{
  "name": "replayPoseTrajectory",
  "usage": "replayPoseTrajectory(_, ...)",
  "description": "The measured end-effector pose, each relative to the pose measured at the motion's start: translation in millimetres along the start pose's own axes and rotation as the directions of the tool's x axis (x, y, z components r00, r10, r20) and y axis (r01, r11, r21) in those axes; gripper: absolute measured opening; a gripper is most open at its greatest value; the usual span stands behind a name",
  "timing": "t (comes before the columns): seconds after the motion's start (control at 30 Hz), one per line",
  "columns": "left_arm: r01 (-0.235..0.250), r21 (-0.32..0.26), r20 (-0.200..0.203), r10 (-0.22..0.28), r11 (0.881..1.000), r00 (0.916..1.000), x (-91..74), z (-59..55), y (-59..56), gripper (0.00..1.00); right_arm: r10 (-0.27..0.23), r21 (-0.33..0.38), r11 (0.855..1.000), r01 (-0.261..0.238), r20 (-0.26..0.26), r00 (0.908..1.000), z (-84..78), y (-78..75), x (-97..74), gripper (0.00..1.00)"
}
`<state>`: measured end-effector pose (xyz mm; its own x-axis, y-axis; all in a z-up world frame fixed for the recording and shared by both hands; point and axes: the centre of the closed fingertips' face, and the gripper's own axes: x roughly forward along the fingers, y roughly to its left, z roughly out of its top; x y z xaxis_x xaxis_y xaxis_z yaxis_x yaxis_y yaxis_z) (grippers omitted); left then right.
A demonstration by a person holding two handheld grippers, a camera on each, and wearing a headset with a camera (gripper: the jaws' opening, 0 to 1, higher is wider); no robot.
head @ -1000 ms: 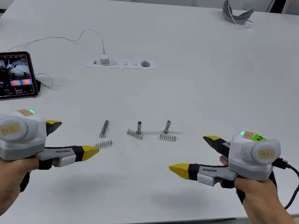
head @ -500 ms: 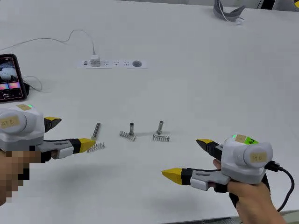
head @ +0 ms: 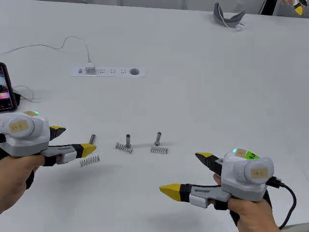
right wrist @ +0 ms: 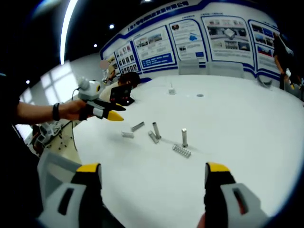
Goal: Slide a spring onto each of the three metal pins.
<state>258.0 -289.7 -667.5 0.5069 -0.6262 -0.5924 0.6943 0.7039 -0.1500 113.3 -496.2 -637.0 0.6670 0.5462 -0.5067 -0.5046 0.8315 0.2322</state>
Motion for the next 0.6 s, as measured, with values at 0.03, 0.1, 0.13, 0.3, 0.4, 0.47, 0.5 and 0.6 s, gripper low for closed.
replayPoseTrajectory(0.03, -0.002, -0.002, -0.007, 0.002, 1.0, 1.0, 3.8, -1.5, 0.4, 0.67, 0.003, -0.001, 1.0, -0.003, -0.001, 1.0, -0.6, -0.2, -0.3, 0.91)
replayPoseTrajectory(0.1, -0.008, -0.002, -0.02, 0.008, 1.0, 0.9998, 8.0, -4.1, 1.4, 0.66, 0.005, -0.002, 1.0, -0.005, -0.001, 1.0, -1.1, -0.9, -0.8, 0.91)
replayPoseTrajectory(0.13, -0.011, -0.006, -0.026, 0.011, 1.0, 0.9996, 10.9, -5.3, 1.8, 0.65, 0.007, -0.001, 1.0, -0.007, -0.001, 1.0, -1.5, -1.6, -1.0, 0.91)
replayPoseTrajectory(0.3, -0.022, -0.035, -0.043, 0.02, 0.999, 0.9989, 22.6, -9.8, 4.1, 0.59, 0.003, -0.003, 1.0, -0.003, -0.003, 1.0, -1.5, -4.8, -2.5, 0.9)
replayPoseTrajectory(0.4, -0.027, -0.055, -0.052, 0.024, 0.998, 0.9984, 30.8, -11.6, 6.5, 0.53, 0.004, 0.0, 1.0, -0.004, -0.002, 1.0, -1.3, -5.4, -2.4, 0.9)
replayPoseTrajectory(0.47, -0.024, -0.072, -0.054, 0.02, 0.997, 0.9983, 36.5, -12.2, 7.3, 0.47, 0.005, 0.0, 1.0, -0.005, -0.004, 1.0, -1.6, -5.2, -2.2, 0.9)
replayPoseTrajectory(0.5, -0.02, -0.075, -0.057, 0.016, 0.997, 0.9983, 38.9, -12.6, 6.9, 0.43, 0.006, 0.002, 1.0, -0.006, -0.002, 1.0, -1.3, -5.1, -2.0, 0.9)
replayPoseTrajectory(0.6, -0.022, -0.089, -0.065, 0.017, 0.996, 0.9978, 48.1, -15.6, 8.5, 0.39, 0.009, 0.009, 1.0, -0.009, 0.004, 1.0, -0.5, -5.4, -1.5, 0.9)
